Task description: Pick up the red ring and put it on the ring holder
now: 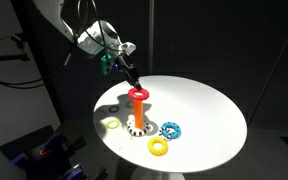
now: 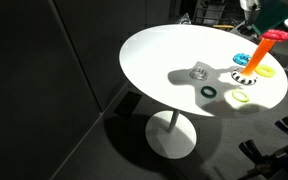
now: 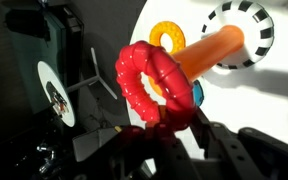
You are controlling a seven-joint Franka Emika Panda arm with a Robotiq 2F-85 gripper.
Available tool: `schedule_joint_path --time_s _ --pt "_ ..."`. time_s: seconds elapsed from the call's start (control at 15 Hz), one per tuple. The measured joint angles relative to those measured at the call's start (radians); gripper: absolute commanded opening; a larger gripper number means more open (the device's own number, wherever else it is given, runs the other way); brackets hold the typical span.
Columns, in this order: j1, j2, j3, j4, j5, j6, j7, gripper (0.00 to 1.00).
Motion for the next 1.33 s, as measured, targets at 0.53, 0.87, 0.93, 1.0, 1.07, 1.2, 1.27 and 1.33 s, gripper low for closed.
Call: schedule_joint_path --time_s 0.53,0.87,0.93,1.0,1.07,1.2,1.27,1.33 --pt "0.004 0.015 0.000 0.000 0.000 0.008 0.004 0.08" --pt "0.004 0.016 0.000 -0.006 0.000 0.008 0.004 0.09" --pt "0.004 0.016 0.000 -0.008 0.000 0.008 0.004 0.11" --pt "0.005 0.016 0.000 -0.009 0.000 0.008 0.004 0.52" --pt "0.006 0.016 0.000 -0.011 0.000 0.008 0.004 0.54" --pt "0.007 0.016 0.000 -0.011 -0.004 0.008 0.004 0.68" --pt "0.008 0.016 0.000 -0.011 -0.006 0.008 0.004 0.77" --pt "0.009 0.016 0.000 -0.011 -0.007 0.008 0.004 0.84"
